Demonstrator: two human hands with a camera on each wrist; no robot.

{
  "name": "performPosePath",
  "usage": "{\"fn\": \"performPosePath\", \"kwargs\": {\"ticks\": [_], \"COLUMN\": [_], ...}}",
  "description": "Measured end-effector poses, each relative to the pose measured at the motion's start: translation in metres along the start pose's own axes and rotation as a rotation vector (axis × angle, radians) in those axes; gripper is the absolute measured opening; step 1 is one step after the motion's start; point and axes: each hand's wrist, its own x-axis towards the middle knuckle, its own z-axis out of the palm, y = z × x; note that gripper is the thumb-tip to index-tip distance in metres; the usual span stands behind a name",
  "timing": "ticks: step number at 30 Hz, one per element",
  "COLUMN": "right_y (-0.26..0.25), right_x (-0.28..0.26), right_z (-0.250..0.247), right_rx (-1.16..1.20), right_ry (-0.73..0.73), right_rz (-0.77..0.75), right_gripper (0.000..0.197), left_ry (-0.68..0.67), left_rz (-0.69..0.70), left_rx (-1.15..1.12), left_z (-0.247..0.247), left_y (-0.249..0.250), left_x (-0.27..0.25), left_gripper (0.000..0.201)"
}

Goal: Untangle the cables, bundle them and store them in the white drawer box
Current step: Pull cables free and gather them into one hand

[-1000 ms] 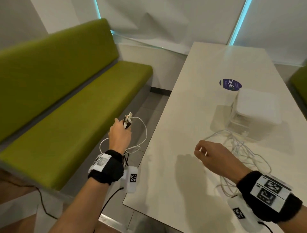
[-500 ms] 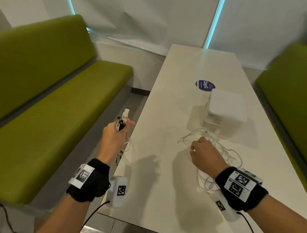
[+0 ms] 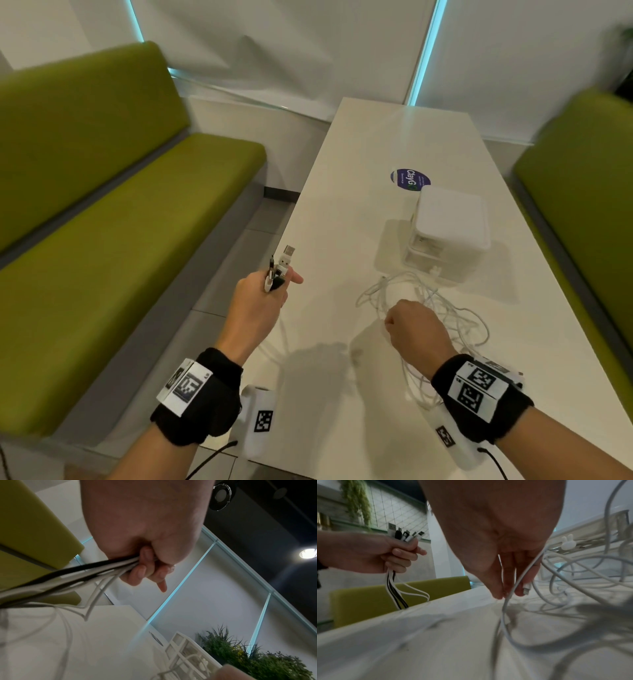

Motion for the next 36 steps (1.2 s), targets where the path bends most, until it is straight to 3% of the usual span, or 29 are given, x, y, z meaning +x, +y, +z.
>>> {"fn": "performPosePath", "kwargs": {"ticks": [1, 5, 8, 13, 17, 23, 27, 32, 36], "right_y": [-0.001, -0.014, -0.027, -0.041, -0.044, -0.041, -0.036, -0.013, 0.0], "right_x": [-0.002, -0.016, -0.027, -0.043, -0.048, -0.051, -0.048, -0.048, -0.041], "right_z": [-0.001, -0.01, -0.017, -0.032, -0.034, -0.018, -0.02, -0.024, -0.025], "right_rx": [0.071, 0.373, 0.606, 0.874, 0.865, 0.824, 0.748, 0.739, 0.501], "right_ry": [0.023, 0.064, 0.118, 0.224, 0.274, 0.182, 0.039, -0.279, -0.225], "right_rz": [-0.009, -0.098, -0.103, -0.139, -0.265, -0.402, -0.414, -0.269, -0.358], "right_gripper": [0.022, 0.047, 0.027, 0.018, 0.014, 0.02, 0.006, 0.046, 0.055], "left_ry": [0.002, 0.001, -0.049, -0.109, -0.107, -0.071, -0.072, -0.029, -0.12], "left_rz": [-0.006, -0.125, -0.197, -0.238, -0.226, -0.153, -0.109, -0.115, -0.041], "left_rx": [-0.019, -0.258, -0.454, -0.459, -0.439, -0.449, -0.527, -0.733, -0.531], "left_z": [0.002, 0.013, 0.021, 0.031, 0.037, 0.042, 0.047, 0.027, 0.02], "left_y": [0.001, 0.009, 0.018, 0.019, 0.022, 0.025, 0.027, 0.031, 0.037], "left_x": [-0.001, -0.007, -0.014, -0.024, -0.028, -0.027, -0.031, -0.019, -0.024], "left_gripper": [0.031, 0.032, 0.039, 0.045, 0.046, 0.047, 0.046, 0.046, 0.046]}}
